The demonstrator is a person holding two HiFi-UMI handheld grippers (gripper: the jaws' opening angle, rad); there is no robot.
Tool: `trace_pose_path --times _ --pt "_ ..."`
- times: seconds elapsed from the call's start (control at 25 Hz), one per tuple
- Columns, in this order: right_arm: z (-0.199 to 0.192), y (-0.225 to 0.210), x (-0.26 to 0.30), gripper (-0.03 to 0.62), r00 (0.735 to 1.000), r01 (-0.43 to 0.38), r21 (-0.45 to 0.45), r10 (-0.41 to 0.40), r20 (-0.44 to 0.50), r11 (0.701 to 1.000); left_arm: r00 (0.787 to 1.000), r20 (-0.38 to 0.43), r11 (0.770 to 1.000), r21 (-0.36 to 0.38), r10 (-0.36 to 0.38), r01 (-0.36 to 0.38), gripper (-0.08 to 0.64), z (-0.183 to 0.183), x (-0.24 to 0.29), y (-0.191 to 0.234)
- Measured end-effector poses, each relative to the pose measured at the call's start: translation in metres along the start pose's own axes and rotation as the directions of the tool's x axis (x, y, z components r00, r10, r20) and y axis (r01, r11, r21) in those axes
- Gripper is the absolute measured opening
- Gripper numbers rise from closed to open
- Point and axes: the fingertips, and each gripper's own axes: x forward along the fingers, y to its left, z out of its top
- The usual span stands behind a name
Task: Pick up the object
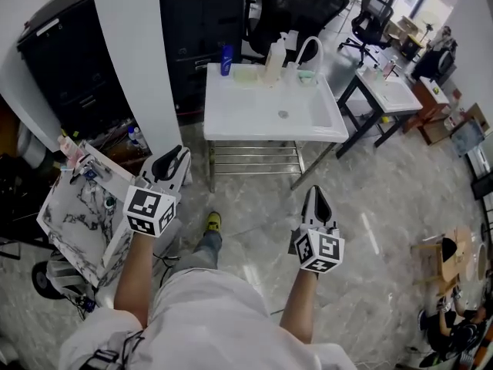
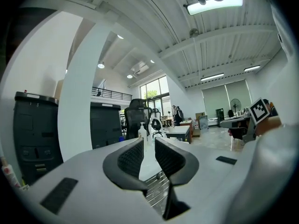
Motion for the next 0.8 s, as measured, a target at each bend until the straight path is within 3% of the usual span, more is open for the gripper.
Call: trace_pose_path --times 0.4,0.8 --pt "0.023 -0.006 0.158 0.008 1.0 -0.017 -0.018 0.017 -0.024 1.0 0.999 -0.027 0.999 -0.015 -0.031 0.031 0.069 0.005 0.133 0.074" --pt "0.019 0.0 0.298 0.008 0.996 -0.034 -0.054 0.029 -0.082 0.998 0.998 -0.057 0.998 -0.059 -0.029 0.025 0.069 -0.005 0.238 0.153"
